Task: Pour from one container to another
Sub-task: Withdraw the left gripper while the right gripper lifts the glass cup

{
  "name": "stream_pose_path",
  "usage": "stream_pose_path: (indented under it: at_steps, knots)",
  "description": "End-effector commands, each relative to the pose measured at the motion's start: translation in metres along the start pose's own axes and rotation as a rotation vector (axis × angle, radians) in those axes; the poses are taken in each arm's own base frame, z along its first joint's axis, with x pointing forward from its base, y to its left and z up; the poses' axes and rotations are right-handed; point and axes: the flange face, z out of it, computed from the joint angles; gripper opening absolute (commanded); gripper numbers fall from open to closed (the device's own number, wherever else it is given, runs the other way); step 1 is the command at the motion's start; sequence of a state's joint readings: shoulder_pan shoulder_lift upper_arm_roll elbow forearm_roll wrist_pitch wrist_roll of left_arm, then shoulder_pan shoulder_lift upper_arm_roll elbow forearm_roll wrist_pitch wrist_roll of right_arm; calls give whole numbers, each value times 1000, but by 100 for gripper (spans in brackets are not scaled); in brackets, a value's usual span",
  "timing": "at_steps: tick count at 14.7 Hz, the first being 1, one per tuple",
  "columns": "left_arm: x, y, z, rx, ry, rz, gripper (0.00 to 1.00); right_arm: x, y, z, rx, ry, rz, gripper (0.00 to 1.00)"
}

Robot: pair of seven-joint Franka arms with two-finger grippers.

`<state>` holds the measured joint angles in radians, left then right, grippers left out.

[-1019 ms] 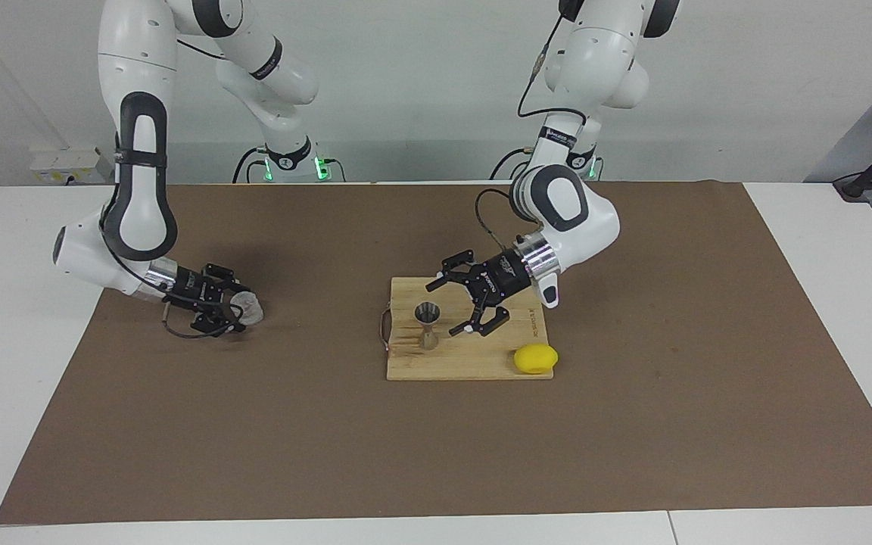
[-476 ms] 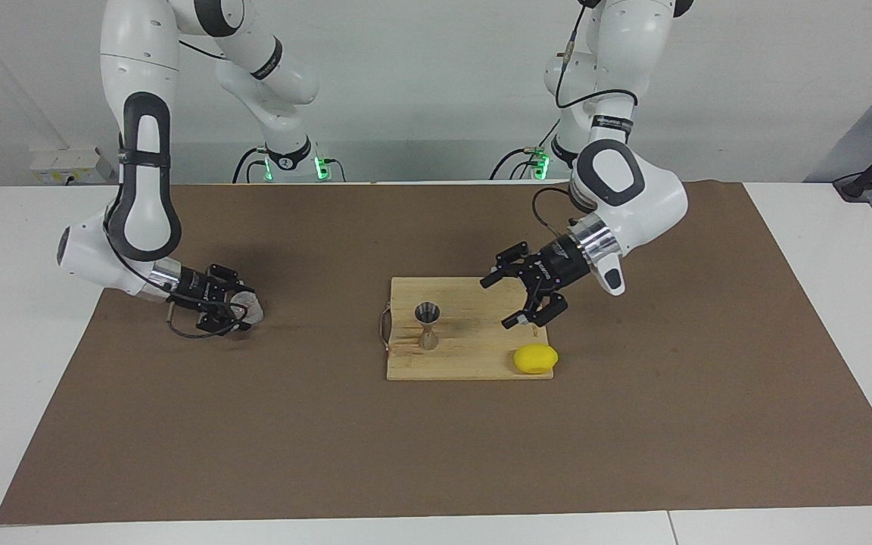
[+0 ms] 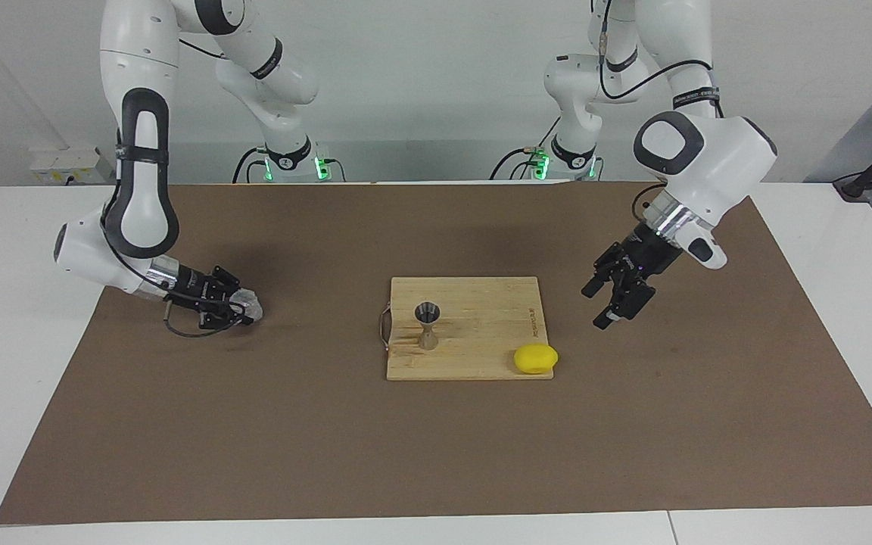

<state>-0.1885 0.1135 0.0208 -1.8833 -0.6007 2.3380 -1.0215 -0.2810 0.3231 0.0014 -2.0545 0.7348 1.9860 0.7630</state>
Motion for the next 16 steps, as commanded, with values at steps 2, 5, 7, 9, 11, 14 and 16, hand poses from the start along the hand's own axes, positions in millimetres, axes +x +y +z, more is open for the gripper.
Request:
stream_pose_path:
  at_steps: [2, 5, 7, 9, 11, 14, 16]
  knots:
    - [34, 2, -50, 47, 224, 149, 100, -44, -13, -9, 54, 17, 10, 0]
    - [37, 10, -83, 133, 367, 296, 100, -80, -30, -7, 68, 39, 56, 0]
    - [27, 9, -93, 219, 335, 374, 100, -109, -42, -3, 91, 61, 71, 0]
    - [20, 10, -107, 325, 261, 629, 100, -141, -56, 10, 111, 80, 98, 0]
    - [15, 9, -121, 412, 179, 853, 100, -170, -70, 26, 159, 110, 135, 0]
    - [22, -3, -134, 488, 85, 1042, 100, -222, -90, 49, 210, 125, 202, 0]
    - [17, -10, -143, 562, 14, 1111, 100, -252, -100, 63, 230, 118, 250, 0]
